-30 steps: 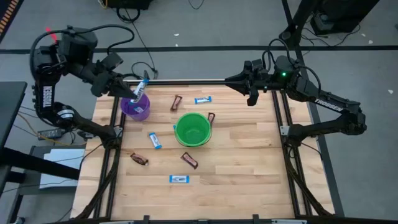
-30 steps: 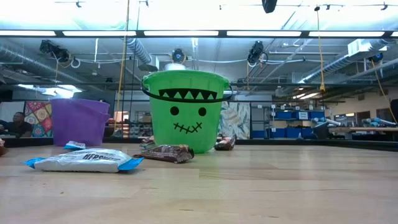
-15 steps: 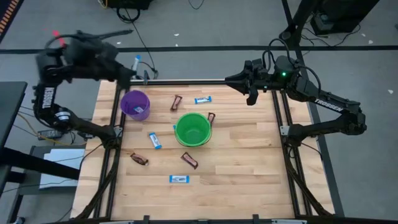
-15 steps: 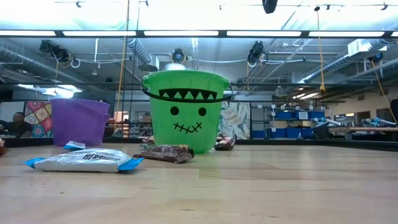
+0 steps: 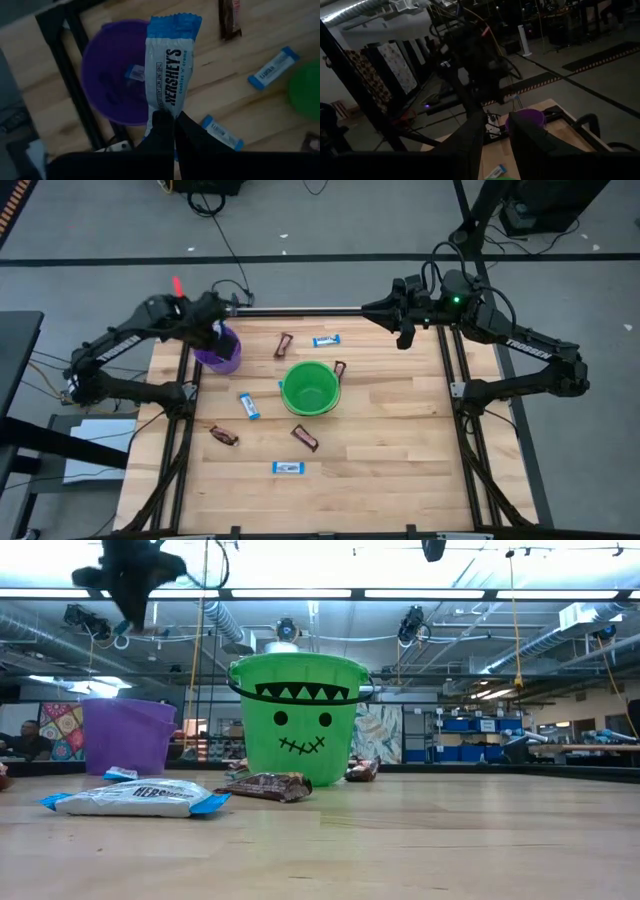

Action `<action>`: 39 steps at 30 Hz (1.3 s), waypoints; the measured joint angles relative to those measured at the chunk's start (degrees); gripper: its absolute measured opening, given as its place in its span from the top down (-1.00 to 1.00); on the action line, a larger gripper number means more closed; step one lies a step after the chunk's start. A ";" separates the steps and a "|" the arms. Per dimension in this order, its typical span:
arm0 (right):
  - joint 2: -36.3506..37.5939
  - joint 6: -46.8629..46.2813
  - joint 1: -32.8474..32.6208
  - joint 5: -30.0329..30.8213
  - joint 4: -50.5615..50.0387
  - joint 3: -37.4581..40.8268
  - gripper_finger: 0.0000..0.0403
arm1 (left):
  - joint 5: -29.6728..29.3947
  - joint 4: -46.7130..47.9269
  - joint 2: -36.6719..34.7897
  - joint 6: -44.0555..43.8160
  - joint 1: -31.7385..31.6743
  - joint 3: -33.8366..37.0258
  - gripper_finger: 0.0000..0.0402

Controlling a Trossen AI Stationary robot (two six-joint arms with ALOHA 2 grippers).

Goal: Sort candy by brand, put in halloween buckets
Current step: Put the white chocolate bar into the violet bucket

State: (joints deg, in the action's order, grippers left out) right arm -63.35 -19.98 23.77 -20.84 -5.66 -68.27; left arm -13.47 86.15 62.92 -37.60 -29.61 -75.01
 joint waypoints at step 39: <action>0.00 -3.51 -0.07 -2.85 3.96 0.00 0.48 | -15.65 -16.45 -3.67 5.90 -0.02 22.13 0.49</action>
State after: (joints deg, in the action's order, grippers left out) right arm -63.35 -23.49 23.70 -23.68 -1.71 -68.27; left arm -29.12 69.69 59.24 -31.70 -29.63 -52.88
